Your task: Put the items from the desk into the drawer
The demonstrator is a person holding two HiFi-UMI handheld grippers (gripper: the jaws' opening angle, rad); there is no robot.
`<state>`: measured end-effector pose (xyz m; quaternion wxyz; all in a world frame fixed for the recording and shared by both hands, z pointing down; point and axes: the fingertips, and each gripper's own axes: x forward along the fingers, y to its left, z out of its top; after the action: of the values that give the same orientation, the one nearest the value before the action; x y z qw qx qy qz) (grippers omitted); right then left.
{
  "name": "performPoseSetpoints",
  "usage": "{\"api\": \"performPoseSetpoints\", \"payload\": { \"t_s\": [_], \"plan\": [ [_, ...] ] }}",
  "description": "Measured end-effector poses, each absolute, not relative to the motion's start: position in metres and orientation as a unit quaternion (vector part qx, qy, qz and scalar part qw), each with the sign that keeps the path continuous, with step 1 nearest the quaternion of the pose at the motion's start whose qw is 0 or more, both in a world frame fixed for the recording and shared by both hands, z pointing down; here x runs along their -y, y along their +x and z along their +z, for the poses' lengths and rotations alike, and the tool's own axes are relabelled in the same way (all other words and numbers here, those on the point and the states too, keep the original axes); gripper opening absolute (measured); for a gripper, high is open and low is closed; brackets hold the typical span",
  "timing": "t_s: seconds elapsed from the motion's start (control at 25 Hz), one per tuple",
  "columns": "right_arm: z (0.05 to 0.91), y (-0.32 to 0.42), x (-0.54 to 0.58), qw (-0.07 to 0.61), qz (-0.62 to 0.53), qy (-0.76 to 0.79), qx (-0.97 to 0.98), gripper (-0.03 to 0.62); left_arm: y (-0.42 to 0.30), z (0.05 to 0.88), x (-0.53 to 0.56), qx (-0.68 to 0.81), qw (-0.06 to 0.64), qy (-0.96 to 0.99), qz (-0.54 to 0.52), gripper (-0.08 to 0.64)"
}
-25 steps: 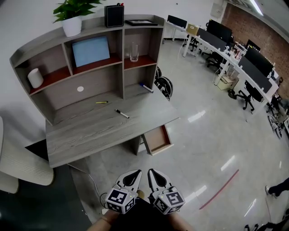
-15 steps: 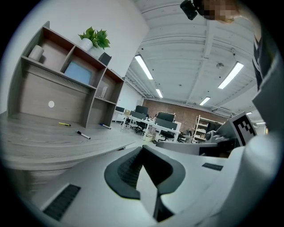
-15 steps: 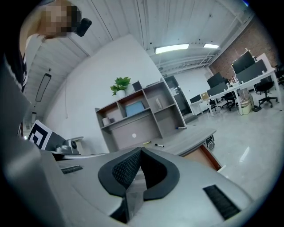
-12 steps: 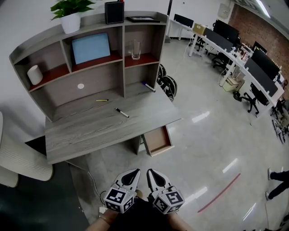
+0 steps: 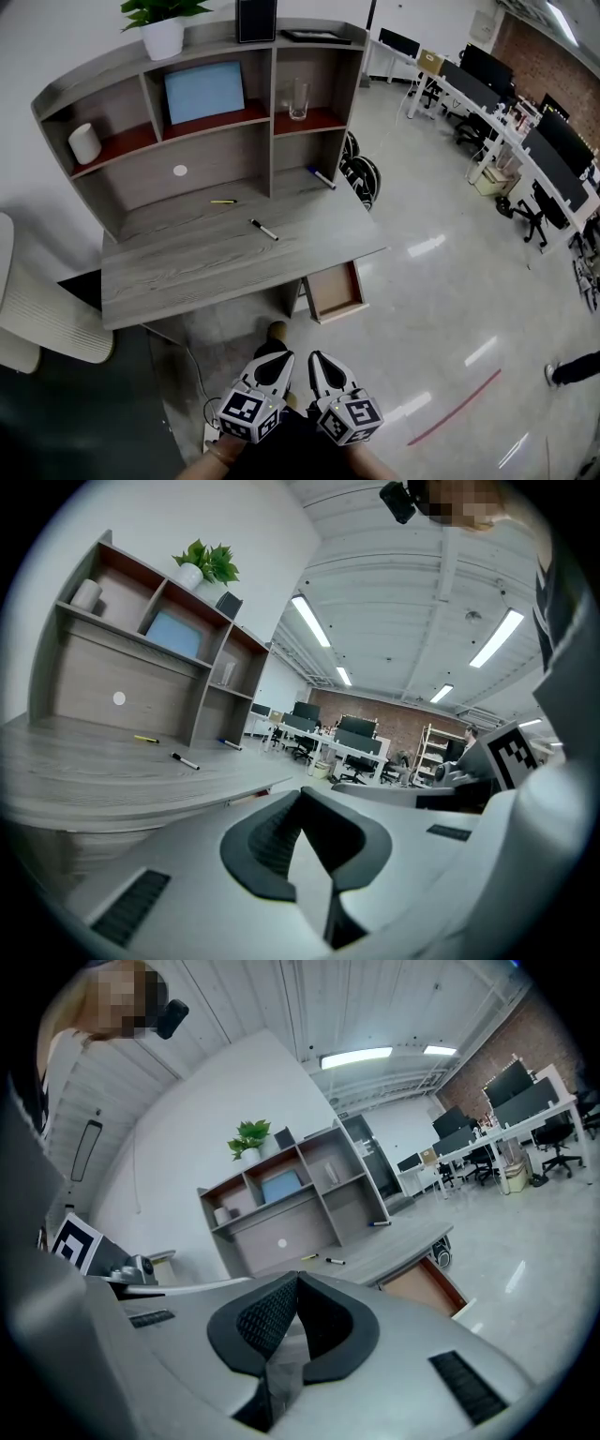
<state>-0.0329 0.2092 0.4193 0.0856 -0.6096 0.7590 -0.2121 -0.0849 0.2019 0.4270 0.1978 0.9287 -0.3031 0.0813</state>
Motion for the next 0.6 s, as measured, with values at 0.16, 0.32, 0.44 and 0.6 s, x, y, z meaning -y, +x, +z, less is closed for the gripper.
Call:
{"api": "performPoseSetpoints", "payload": {
  "t_s": [0.16,0.32,0.44,0.6],
  "plan": [
    [0.419,-0.027,-0.198,0.091,-0.217,-0.612,-0.755,0.028,-0.083,0.424,-0.189,0.308,0.195,0.928,0.083,0.026],
    [0.421,-0.021,-0.181,0.090,-0.220,-0.612,-0.754,0.028,-0.076,0.426,-0.171,0.305,0.195,0.928,0.085,0.026],
    [0.422,-0.012,-0.160,0.090,-0.221,-0.617,-0.750,0.028,-0.070,0.428,-0.151,0.305,0.200,0.927,0.087,0.026],
    [0.422,0.001,-0.124,0.090,-0.225,-0.627,-0.740,0.028,-0.061,0.426,-0.113,0.302,0.197,0.928,0.089,0.026]
  ]
}}
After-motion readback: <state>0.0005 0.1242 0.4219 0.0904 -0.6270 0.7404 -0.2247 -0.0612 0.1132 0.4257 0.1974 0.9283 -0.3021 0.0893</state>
